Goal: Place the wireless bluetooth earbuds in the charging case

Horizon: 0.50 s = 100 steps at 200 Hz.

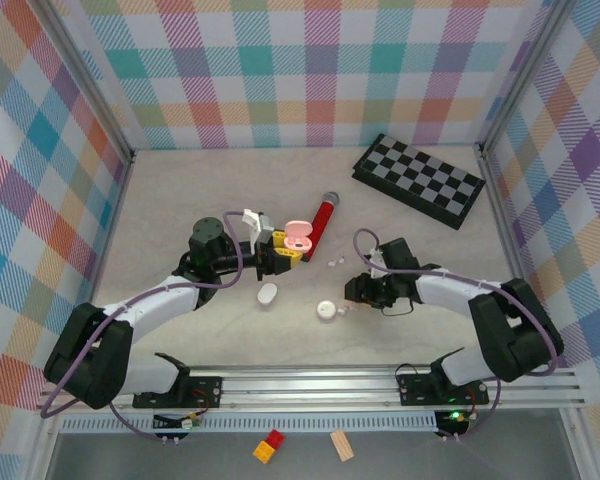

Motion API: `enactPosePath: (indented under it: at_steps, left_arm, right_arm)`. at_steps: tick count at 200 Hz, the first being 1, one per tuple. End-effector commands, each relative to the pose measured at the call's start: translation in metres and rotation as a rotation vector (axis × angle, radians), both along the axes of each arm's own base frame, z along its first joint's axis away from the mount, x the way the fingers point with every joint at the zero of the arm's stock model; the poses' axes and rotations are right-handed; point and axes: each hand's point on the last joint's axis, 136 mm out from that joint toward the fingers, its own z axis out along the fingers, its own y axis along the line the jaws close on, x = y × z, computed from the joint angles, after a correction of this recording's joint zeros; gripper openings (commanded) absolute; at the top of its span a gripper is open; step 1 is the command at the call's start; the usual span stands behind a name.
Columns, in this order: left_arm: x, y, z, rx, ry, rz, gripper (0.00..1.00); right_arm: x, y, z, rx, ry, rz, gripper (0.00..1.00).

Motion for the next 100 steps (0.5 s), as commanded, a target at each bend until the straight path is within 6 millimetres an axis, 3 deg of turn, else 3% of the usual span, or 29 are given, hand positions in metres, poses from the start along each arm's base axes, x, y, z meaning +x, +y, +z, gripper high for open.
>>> enactPosePath:
  at_steps: [1,47,100]
  left_arm:
    - [-0.004,0.003,0.009,-0.02,-0.042,-0.01,0.34]
    - [-0.005,0.004,0.011,-0.022,-0.048,-0.009,0.34]
    - [-0.004,0.004,0.01,-0.022,-0.048,-0.007,0.34]
  right_arm:
    - [0.014,0.005,-0.002,-0.015,-0.035,0.015,0.44]
    - [0.029,0.017,0.0,0.025,-0.056,0.031,0.43]
    - [0.0,0.013,-0.011,0.041,0.006,0.07,0.45]
